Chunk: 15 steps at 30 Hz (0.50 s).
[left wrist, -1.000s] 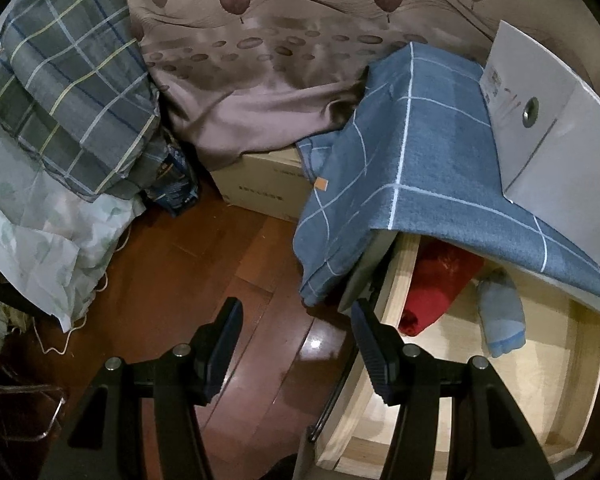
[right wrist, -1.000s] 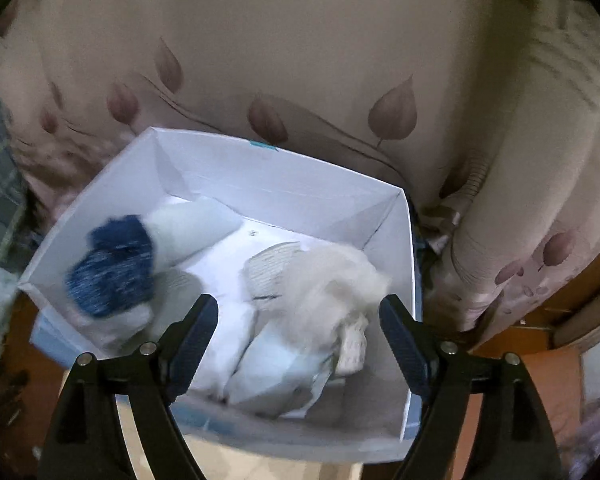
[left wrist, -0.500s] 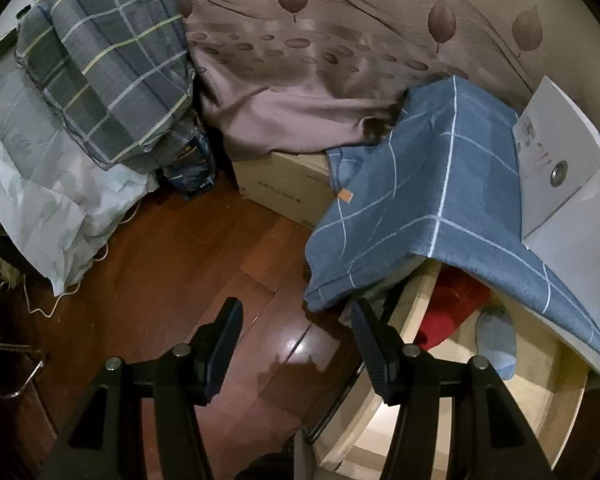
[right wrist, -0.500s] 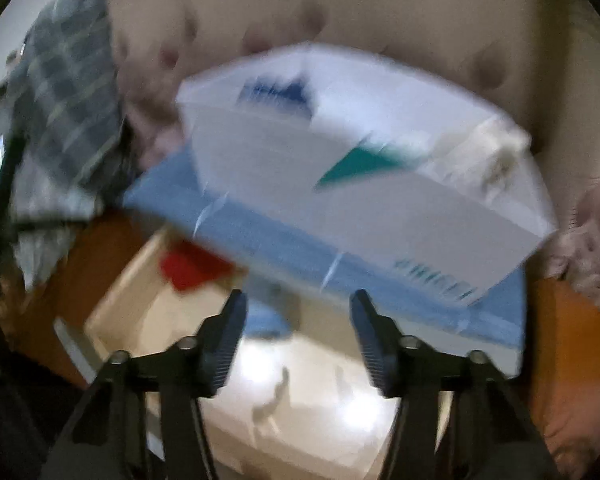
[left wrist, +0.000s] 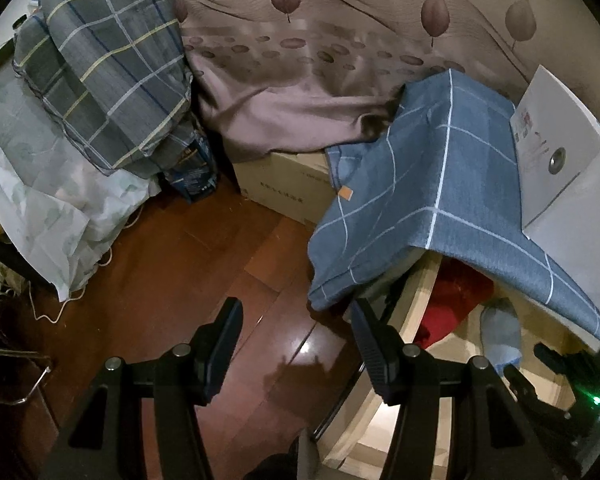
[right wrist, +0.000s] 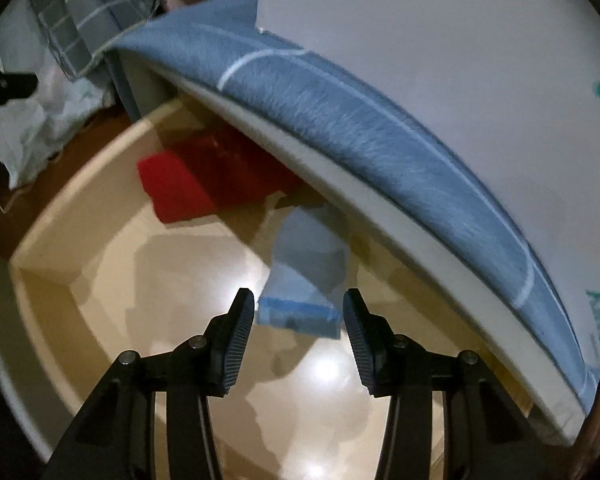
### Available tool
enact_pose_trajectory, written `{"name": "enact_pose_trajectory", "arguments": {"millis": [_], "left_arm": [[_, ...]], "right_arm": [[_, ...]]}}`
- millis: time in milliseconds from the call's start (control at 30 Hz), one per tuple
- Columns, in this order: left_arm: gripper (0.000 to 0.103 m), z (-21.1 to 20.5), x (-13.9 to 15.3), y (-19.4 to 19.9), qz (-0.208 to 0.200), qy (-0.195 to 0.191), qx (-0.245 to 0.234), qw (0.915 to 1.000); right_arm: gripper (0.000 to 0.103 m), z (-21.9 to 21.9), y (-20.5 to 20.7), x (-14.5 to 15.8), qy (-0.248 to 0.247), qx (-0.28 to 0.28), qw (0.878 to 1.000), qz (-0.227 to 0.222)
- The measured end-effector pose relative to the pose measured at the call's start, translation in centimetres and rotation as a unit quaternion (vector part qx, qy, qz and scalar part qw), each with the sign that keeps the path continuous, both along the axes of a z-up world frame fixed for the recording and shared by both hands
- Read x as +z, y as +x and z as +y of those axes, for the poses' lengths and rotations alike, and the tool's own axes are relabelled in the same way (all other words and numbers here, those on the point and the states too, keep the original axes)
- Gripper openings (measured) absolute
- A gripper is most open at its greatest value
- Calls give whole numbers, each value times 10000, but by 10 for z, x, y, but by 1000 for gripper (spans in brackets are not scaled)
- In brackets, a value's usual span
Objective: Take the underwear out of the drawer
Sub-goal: 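Reach the right tool into the drawer and grasp the light blue sock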
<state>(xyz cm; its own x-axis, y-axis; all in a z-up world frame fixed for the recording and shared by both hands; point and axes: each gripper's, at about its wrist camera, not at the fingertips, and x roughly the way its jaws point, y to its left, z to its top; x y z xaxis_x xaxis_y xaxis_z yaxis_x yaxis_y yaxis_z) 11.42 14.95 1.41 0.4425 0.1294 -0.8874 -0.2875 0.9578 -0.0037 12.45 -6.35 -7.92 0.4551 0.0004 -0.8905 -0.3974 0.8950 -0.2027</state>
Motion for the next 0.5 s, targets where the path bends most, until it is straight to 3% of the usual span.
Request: {"name": "enact_pose_trajectory", "arguments": {"millis": [233,500], "left_arm": [[58,-9,-2,3,17,150,-102,9998],[58,-9,-5,4,54,169,-139,9997]], "right_arm": [[46,9,15,-29,-402,59,9992,27],[39,5,21,-48,-372,54,9990,257]]}}
